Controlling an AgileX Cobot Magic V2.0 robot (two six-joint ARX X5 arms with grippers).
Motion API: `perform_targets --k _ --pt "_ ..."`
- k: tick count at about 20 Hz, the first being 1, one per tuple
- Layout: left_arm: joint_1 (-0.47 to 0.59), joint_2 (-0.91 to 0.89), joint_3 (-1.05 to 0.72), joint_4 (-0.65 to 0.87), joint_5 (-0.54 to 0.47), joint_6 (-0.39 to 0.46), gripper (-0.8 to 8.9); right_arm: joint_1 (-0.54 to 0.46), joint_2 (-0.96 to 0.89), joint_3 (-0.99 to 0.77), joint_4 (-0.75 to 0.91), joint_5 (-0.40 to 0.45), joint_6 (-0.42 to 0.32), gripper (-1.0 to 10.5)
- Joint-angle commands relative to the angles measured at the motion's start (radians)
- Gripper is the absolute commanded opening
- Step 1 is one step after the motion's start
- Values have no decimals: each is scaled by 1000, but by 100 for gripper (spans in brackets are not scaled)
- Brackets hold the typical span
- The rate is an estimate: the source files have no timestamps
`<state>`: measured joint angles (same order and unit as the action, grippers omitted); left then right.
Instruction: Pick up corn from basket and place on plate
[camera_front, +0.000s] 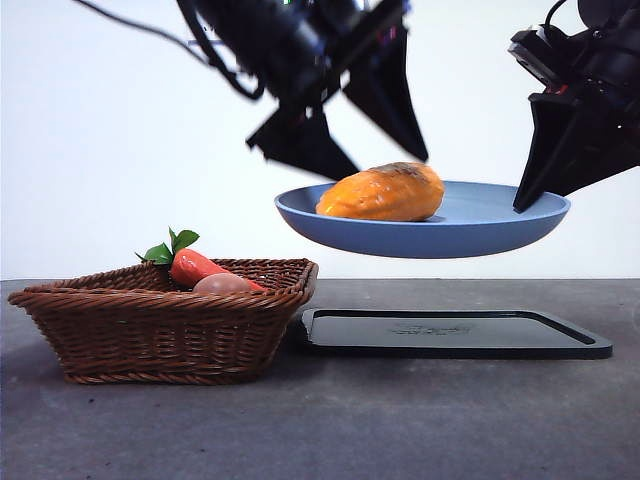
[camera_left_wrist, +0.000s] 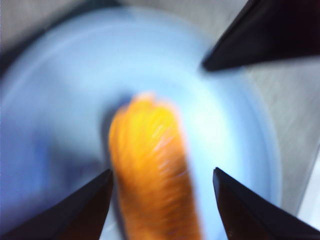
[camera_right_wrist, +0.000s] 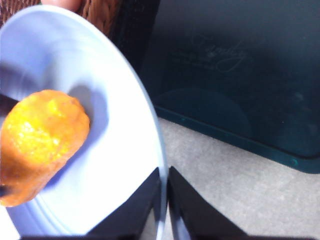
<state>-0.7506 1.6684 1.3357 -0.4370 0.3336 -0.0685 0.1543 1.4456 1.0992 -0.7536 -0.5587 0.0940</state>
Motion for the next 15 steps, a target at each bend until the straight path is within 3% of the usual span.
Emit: perform_targets --k 1,15 --pt "-9 -26 62 -13 0 27 328 2 43 21 17 -9 3 2" --pt "-7 -114 83 -53 0 26 327 -149 256 48 165 16 56 2"
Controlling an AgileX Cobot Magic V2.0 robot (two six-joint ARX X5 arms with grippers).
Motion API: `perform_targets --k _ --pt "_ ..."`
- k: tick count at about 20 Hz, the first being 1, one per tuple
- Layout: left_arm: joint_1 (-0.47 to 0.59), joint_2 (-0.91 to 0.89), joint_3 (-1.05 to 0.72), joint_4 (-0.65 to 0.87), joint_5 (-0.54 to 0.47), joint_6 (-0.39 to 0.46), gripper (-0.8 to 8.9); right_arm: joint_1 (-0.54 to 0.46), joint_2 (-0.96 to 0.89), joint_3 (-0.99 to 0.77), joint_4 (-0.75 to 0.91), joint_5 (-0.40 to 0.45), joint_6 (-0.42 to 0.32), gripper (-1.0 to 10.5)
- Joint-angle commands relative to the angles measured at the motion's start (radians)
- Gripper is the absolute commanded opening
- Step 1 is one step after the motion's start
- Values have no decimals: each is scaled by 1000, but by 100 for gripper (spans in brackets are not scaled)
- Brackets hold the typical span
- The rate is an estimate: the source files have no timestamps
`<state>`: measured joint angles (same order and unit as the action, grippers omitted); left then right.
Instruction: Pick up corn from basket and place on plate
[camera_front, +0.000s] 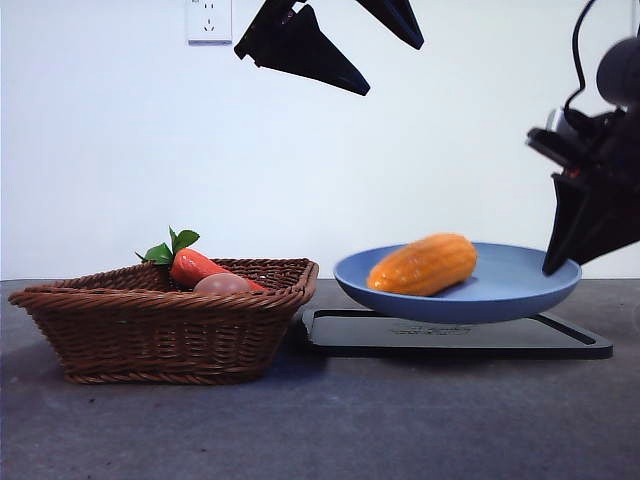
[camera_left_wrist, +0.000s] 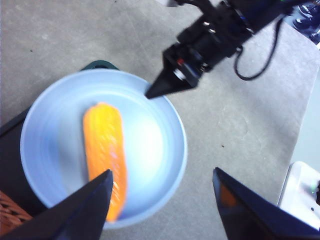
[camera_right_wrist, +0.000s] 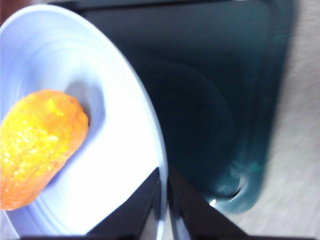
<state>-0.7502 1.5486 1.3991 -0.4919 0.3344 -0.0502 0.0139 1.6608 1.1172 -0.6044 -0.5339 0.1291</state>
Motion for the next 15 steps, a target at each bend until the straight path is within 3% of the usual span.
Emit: perform_targets --k 1,9,15 --pt "-8 5 20 -5 -1 8 327 -17 69 40 29 -11 31 2" --pt "-8 5 20 -16 -1 8 327 -29 259 185 48 -28 70 2" --pt "-8 5 20 -15 -1 8 327 -29 294 194 16 -39 66 3"
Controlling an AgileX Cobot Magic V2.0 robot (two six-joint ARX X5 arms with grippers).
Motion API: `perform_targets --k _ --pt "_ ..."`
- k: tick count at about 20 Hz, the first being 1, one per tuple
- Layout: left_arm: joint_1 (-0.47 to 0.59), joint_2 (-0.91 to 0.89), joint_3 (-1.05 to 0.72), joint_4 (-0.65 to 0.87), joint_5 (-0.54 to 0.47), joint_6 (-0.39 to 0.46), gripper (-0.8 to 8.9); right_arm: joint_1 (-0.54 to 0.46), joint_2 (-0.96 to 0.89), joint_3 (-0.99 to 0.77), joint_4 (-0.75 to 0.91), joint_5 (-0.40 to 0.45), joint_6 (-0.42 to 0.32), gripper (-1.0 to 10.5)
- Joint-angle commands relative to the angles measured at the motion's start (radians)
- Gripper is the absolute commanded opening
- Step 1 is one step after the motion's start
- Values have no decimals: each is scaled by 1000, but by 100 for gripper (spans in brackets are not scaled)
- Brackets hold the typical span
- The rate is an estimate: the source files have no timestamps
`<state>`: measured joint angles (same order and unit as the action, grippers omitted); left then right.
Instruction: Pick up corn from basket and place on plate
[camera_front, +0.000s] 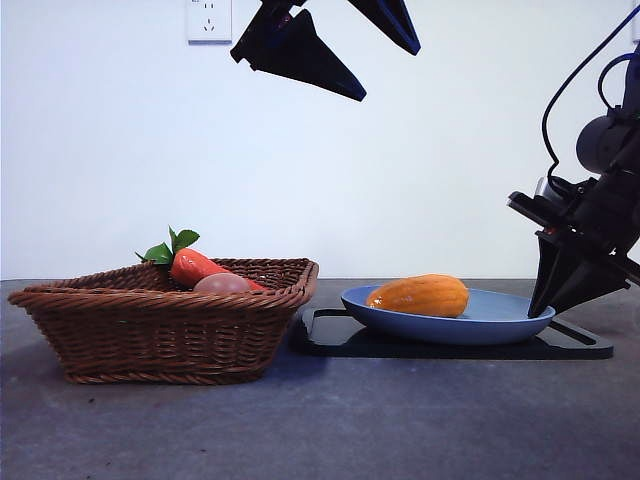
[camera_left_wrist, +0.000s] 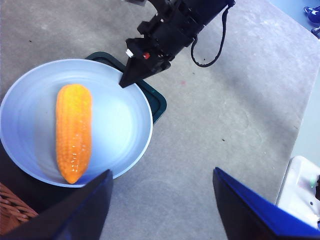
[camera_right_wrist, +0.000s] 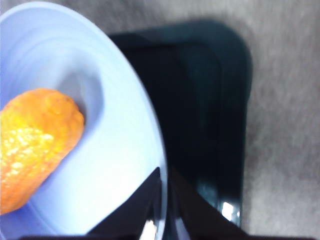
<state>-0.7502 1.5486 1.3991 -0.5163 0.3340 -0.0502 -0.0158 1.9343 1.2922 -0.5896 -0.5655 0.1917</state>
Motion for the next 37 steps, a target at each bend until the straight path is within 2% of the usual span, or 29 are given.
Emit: perform_targets --k 1,5,6,12,16,18,23,28,30,31,37 --pt "-8 5 20 9 0 9 327 0 20 19 -1 -8 3 12" --pt "-7 5 20 7 -1 9 327 0 19 19 -10 -9 3 200" --pt "-7 5 20 7 -1 9 327 0 14 21 -15 -10 3 217" --pt "-3 5 20 -2 -1 10 327 -19 -107 24 -107 12 -56 218" --pt "14 5 20 -20 -1 12 326 -11 -285 24 -268 19 -173 218" --pt "26 5 20 -39 -1 12 325 28 -381 24 -335 16 -211 217" --pt "50 5 20 -92 -1 12 317 151 -568 19 -444 16 -238 214" --pt "66 5 20 -122 -1 12 184 299 -658 -79 -440 51 -237 98" --pt "70 5 20 -126 -1 12 68 334 -662 -129 -409 50 -235 9" --pt "70 5 20 -127 -1 12 5 349 -662 -151 -386 50 -232 2" --pt "70 5 20 -140 -1 13 7 381 -661 -174 -328 46 -227 2"
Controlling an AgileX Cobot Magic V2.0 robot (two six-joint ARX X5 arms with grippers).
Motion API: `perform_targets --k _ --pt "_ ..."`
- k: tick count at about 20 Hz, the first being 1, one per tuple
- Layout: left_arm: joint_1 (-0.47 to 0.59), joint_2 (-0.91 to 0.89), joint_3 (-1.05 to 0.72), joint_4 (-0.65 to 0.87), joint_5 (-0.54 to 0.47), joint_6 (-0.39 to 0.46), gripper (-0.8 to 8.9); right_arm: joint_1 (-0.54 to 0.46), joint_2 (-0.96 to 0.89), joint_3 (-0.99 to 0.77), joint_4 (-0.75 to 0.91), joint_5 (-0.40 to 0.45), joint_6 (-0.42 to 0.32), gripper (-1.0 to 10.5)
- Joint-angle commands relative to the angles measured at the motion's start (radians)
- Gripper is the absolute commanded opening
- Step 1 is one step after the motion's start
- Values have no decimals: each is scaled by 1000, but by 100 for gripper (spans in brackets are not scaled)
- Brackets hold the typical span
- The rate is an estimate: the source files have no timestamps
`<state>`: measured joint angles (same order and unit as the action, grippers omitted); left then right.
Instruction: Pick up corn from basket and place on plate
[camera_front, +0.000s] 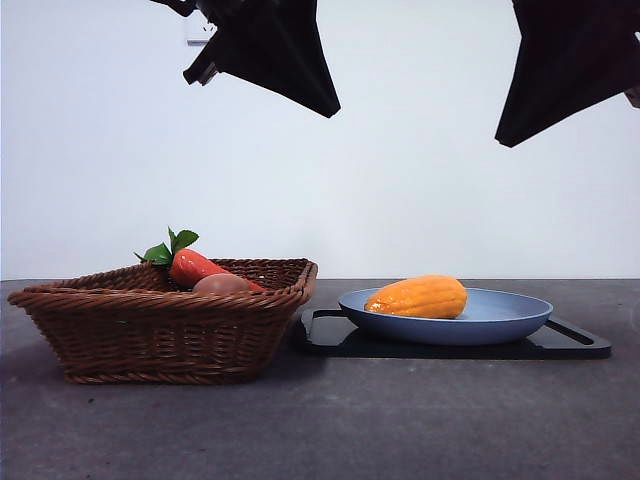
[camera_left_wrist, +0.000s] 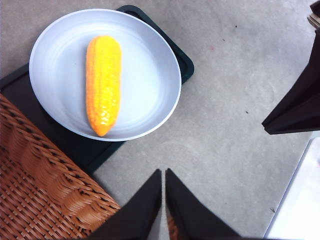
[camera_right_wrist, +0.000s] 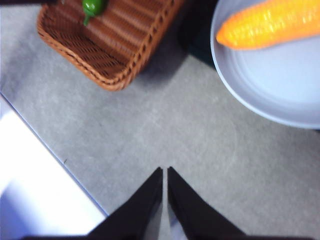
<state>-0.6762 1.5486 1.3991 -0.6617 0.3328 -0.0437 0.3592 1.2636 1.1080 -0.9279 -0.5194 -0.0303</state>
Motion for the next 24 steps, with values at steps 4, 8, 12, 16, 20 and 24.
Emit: perform_targets --k 4,8,12,16,20,24 --pt "-4 5 20 6 0 6 7 3 10 10 13 -1 -4 2" --pt "-5 5 20 6 0 5 7 -5 10 10 15 -1 -5 2" --pt "6 5 20 11 -13 37 7 -5 10 10 15 -1 -4 2" --pt "70 -6 19 29 -49 87 7 -10 10 10 15 -1 -4 2" --pt "165 -131 -4 67 -49 190 7 -10 10 10 15 -1 -4 2" --pt "346 -367 -186 273 -49 192 7 -10 10 10 15 -1 -4 2"
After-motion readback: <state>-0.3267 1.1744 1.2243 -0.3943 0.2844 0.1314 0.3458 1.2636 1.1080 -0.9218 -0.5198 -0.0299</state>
